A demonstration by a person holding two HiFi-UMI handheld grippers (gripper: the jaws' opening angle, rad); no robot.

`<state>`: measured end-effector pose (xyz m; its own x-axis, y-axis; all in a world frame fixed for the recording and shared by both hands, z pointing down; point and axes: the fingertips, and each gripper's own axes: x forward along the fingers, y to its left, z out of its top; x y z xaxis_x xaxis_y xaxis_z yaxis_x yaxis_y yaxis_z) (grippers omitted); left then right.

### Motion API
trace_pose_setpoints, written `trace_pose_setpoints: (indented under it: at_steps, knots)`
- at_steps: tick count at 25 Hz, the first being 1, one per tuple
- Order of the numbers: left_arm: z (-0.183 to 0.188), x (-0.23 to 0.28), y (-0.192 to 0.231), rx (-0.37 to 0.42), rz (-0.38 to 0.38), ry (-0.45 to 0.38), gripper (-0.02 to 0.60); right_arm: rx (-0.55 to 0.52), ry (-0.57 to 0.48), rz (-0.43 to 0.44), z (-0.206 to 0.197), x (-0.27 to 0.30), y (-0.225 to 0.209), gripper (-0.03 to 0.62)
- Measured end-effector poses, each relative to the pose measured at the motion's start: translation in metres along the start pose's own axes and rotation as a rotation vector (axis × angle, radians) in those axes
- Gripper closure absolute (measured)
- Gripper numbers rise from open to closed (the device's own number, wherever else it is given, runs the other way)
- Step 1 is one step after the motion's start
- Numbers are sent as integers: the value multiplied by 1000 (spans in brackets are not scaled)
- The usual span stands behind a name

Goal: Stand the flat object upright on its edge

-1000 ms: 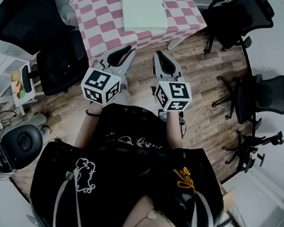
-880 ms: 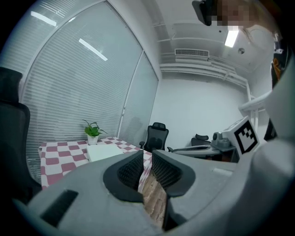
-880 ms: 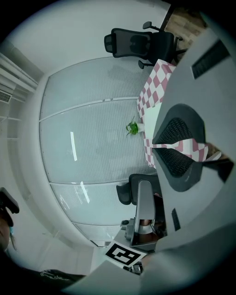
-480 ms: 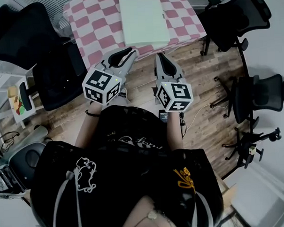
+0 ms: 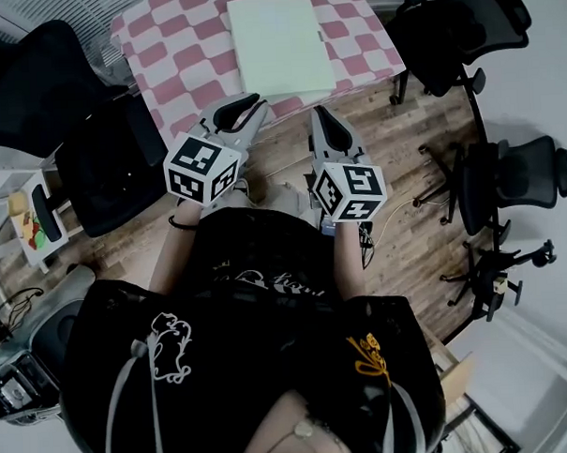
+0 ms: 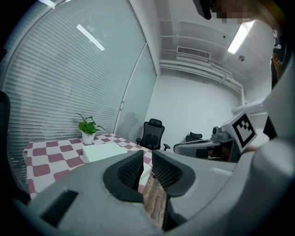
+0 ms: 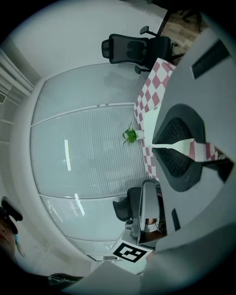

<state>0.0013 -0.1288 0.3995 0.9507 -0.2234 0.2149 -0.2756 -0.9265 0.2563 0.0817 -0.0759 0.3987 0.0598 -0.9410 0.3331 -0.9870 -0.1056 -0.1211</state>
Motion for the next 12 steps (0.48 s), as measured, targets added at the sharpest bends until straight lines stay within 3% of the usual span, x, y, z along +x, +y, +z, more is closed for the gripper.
trace_pose_setpoints:
  at_steps: [6, 12]
  knots:
    - [-4, 6, 15, -16, 25, 10, 514, 4, 15, 17, 3, 17, -6, 566]
    - [2, 10, 42, -43, 100, -17, 515, 5, 25, 57, 10, 46, -20, 566]
